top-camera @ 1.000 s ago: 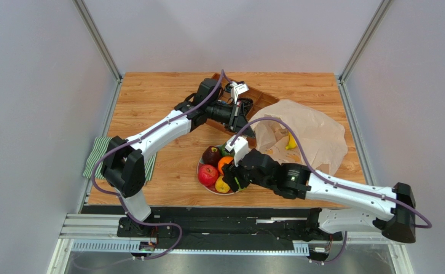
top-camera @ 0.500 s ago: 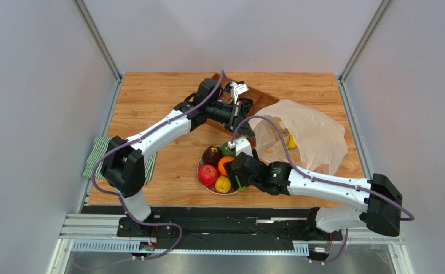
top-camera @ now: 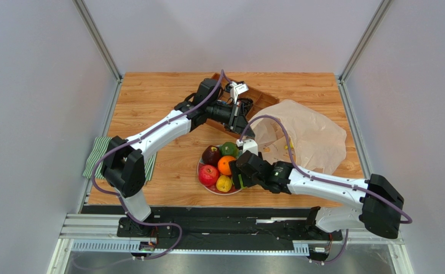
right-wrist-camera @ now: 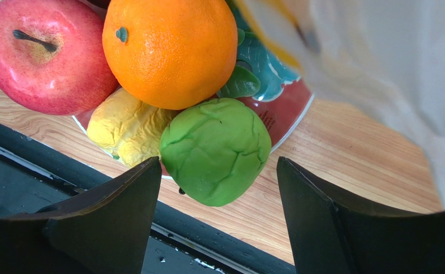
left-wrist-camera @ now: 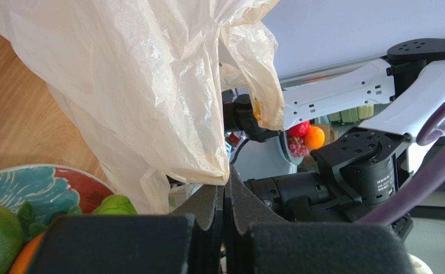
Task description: Place the fruits into the plastic bag
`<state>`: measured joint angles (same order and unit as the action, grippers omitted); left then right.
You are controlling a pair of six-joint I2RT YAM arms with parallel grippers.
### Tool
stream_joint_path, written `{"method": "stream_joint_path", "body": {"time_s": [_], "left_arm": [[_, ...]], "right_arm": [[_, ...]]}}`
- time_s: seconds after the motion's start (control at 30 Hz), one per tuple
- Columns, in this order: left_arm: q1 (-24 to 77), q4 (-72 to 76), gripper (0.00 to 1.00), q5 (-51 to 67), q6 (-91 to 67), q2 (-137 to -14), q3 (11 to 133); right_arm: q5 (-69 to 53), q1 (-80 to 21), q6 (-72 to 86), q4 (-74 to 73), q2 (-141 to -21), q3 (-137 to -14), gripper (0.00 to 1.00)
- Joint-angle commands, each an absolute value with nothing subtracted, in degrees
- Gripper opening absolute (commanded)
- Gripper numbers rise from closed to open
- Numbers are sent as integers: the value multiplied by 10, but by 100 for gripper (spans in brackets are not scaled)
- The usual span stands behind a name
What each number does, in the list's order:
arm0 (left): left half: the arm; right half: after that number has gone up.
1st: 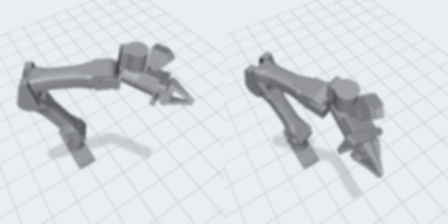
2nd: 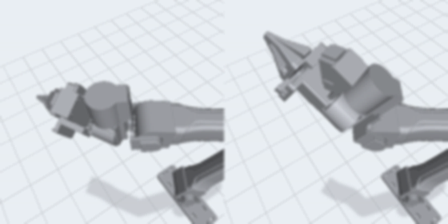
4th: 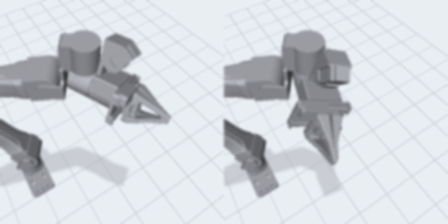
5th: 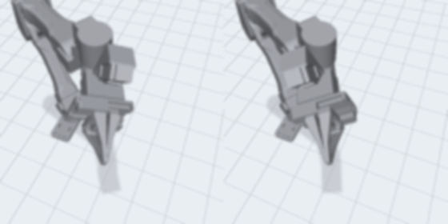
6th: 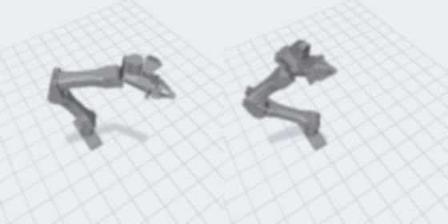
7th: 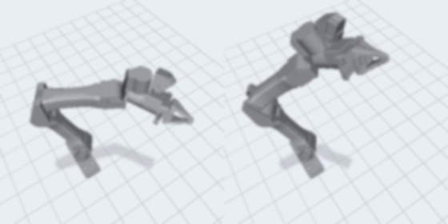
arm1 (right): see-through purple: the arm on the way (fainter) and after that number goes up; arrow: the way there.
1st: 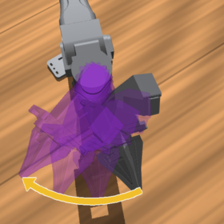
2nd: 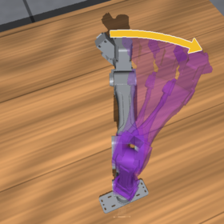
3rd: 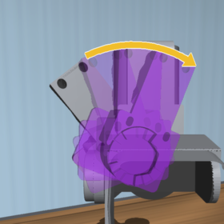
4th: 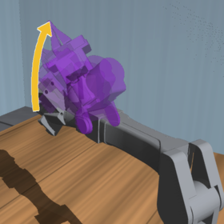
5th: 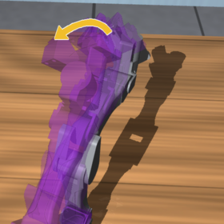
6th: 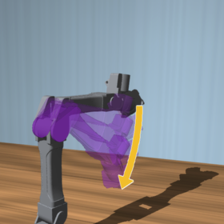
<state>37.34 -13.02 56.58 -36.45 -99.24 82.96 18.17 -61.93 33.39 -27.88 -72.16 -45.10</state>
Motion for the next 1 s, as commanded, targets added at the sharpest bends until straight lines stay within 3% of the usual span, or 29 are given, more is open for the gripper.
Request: {"method": "stream_joint_path", "body": {"time_s": [0.0,0.5,0.6,0.83,0.97], "left_arm": [[373,-127,0,573,-349,-990,852],[373,-127,0,573,-349,-988,852],[373,-127,0,573,-349,-987,852],[373,-128,0,573,-349,-987,852],[372,-127,0,575,-349,-988,852]], "right_arm": [[159,-611,355,-234,-711,-439,79],[146,-597,366,-218,-734,-433,73],[144,-595,367,-216,-735,-434,67],[150,-594,368,-227,-722,-432,43],[161,-593,367,-236,-708,-431,38]]}}
